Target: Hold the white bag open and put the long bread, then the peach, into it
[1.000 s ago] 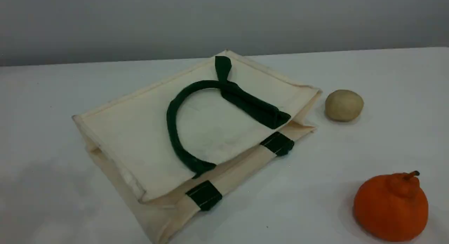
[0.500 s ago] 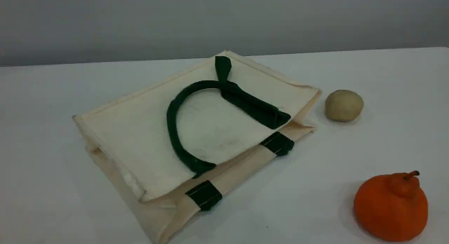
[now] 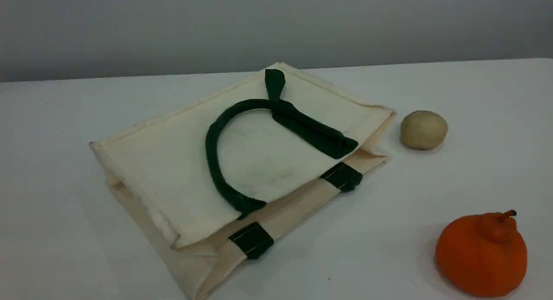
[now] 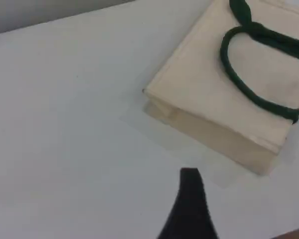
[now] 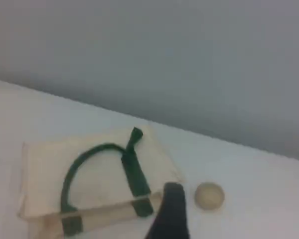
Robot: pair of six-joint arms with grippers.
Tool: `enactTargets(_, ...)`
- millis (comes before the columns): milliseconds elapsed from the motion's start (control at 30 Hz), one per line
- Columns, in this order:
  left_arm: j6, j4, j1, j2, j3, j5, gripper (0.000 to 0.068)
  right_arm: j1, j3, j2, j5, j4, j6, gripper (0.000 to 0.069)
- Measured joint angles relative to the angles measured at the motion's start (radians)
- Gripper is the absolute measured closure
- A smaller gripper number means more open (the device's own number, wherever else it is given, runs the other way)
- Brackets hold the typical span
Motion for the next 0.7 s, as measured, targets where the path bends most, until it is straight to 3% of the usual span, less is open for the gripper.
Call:
enactTargets(200, 0.0, -0.003, 0.0, -0.146, 0.107, -0.002, 0.0157, 0.0, 0.146, -0.121, 0.007, -0.094, 0.087, 0.0102)
enactTargets(533, 0.001, -0.003, 0.0, -0.197, 0.312, -0.131, 0.0157, 0.0, 0.401, -0.12, -0.072, -0.14, 0.116, 0.0102)
enactTargets(700, 0.001, -0.003, 0.0, -0.197, 0.374, -0.169, 0.0157, 0.0, 0.422, -0.12, -0.086, -0.14, 0.116, 0.0102)
